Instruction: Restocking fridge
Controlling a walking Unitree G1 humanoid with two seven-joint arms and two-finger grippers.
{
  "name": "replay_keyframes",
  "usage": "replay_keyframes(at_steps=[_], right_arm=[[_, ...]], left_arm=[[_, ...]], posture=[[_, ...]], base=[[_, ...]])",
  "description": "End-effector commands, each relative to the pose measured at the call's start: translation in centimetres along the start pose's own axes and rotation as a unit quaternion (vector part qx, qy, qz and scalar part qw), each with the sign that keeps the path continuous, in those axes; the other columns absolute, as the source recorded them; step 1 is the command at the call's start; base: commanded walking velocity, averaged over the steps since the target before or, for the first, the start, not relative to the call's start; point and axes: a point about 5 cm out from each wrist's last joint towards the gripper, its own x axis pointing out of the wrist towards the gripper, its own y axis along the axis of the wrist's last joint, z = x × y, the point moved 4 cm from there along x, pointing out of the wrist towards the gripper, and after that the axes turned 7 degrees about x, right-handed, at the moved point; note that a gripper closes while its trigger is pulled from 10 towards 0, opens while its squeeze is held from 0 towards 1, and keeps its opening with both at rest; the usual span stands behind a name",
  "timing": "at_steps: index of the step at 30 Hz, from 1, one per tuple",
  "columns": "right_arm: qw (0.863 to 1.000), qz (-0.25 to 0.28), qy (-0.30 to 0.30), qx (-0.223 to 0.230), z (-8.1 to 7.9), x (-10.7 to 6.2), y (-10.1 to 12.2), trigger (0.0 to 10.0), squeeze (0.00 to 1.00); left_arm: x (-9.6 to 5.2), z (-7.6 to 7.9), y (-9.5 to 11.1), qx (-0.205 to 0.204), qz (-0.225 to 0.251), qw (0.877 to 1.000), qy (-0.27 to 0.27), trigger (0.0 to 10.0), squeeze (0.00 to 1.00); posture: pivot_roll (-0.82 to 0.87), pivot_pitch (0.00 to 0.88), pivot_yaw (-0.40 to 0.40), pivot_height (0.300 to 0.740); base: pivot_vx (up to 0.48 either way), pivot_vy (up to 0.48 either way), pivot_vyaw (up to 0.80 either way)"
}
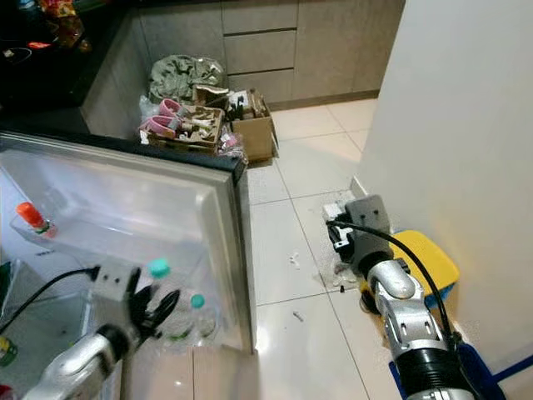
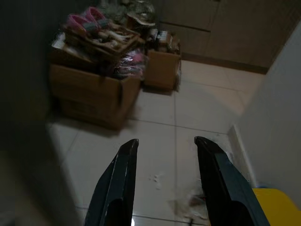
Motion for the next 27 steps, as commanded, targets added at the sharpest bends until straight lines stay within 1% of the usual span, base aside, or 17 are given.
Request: replay_keyframes(at_steps=[1,3,4,7,8,9,11,14,15,16,18,19,22,24,25,27], right_arm=[[1.000,-0.004,0.003,0.011,-0.7,-0.6,-1.0,10.0,0.00],[1.000,-0.013,0.004,0.021,-2.0,-1.1,-2.5,10.0,0.00],[0.999,-0.018,0.006,0.028,-2.5,-1.3,-3.1,10.0,0.00],[0.999,-0.029,0.011,0.040,-3.5,-1.9,-4.1,10.0,0.00],[0.999,-0.029,0.011,0.040,-3.5,-1.9,-4.1,10.0,0.00],[0.998,-0.044,0.011,0.048,-4.2,-2.6,-5.3,10.0,0.00],[0.997,-0.049,0.010,0.051,-4.5,-2.8,-5.6,10.0,0.00],[0.995,-0.067,0.014,0.067,-6.1,-3.6,-7.1,10.0,0.00],[0.995,-0.067,0.014,0.067,-6.1,-3.6,-7.1,10.0,0.00],[0.995,-0.072,0.016,0.070,-6.8,-3.8,-7.6,10.0,0.00],[0.994,-0.076,0.017,0.072,-7.3,-4.0,-8.0,10.0,0.00],[0.994,-0.076,0.017,0.072,-7.4,-4.1,-8.0,10.0,0.00],[0.994,-0.078,0.020,0.079,-8.7,-4.2,-8.3,10.0,0.00],[0.994,-0.075,0.015,0.081,-8.9,-4.2,-8.2,10.0,0.00],[0.994,-0.075,0.015,0.081,-8.9,-4.2,-8.2,10.0,0.00],[0.995,-0.071,-0.006,0.072,-8.3,-4.2,-8.1,10.0,0.00]], left_arm=[[0.3,0.2,-0.4,-0.003,-0.003,1.000,-0.001,10.0,0.00],[1.2,0.7,0.0,0.003,0.004,1.000,-0.007,10.0,0.00],[1.3,0.8,0.2,0.002,0.007,1.000,-0.007,10.0,0.00],[1.1,0.5,0.3,0.002,0.007,1.000,-0.006,10.0,0.00],[1.1,0.5,0.3,0.002,0.007,1.000,-0.006,10.0,0.00],[0.4,-0.1,-0.4,0.019,-0.006,1.000,-0.003,10.0,0.00],[0.1,-0.3,-0.7,0.027,-0.010,1.000,-0.003,10.0,0.00],[-1.4,-1.3,-2.2,0.051,-0.033,0.998,0.006,10.0,0.00],[-1.4,-1.3,-2.2,0.051,-0.033,0.998,0.006,10.0,0.00],[-1.9,-1.6,-2.7,0.052,-0.040,0.998,0.012,10.0,0.00],[-2.3,-1.8,-3.1,0.051,-0.046,0.997,0.018,10.0,0.00],[-2.3,-1.8,-3.2,0.051,-0.047,0.997,0.019,10.0,0.00],[-2.4,-1.9,-4.3,0.039,-0.059,0.997,0.044,10.0,0.00],[-2.1,-2.2,-4.6,0.035,-0.060,0.996,0.061,10.0,0.00],[-2.1,-2.2,-4.6,0.035,-0.060,0.996,0.061,10.0,0.00],[-1.7,-2.8,-4.9,0.031,-0.059,0.994,0.083,10.0,0.00]], posture=[[-0.13,0.148,0.074,0.707],[-0.14,0.148,0.076,0.707],[-0.14,0.148,0.081,0.707],[-0.14,0.149,0.084,0.707],[-0.14,0.149,0.084,0.707],[-0.13,0.152,0.086,0.707],[-0.13,0.152,0.086,0.707],[-0.12,0.152,0.089,0.707],[-0.12,0.152,0.089,0.707],[-0.12,0.153,0.090,0.707],[-0.12,0.153,0.090,0.707],[-0.12,0.153,0.090,0.707],[-0.11,0.151,0.088,0.707],[-0.11,0.150,0.088,0.707],[-0.11,0.150,0.088,0.707],[-0.12,0.148,0.084,0.707]], base=[[0.000,0.000,0.00],[0.000,0.000,0.00],[0.000,0.000,0.00],[0.000,0.000,0.00],[0.000,0.000,0.00],[0.000,0.000,0.00],[0.000,0.000,0.00],[0.000,0.000,0.00],[0.000,0.000,0.00],[0.000,0.000,0.00],[0.000,0.000,0.00],[0.000,0.000,0.00],[0.000,0.000,0.00],[0.000,0.000,0.00],[0.000,0.000,0.00],[0.000,0.000,0.00]])
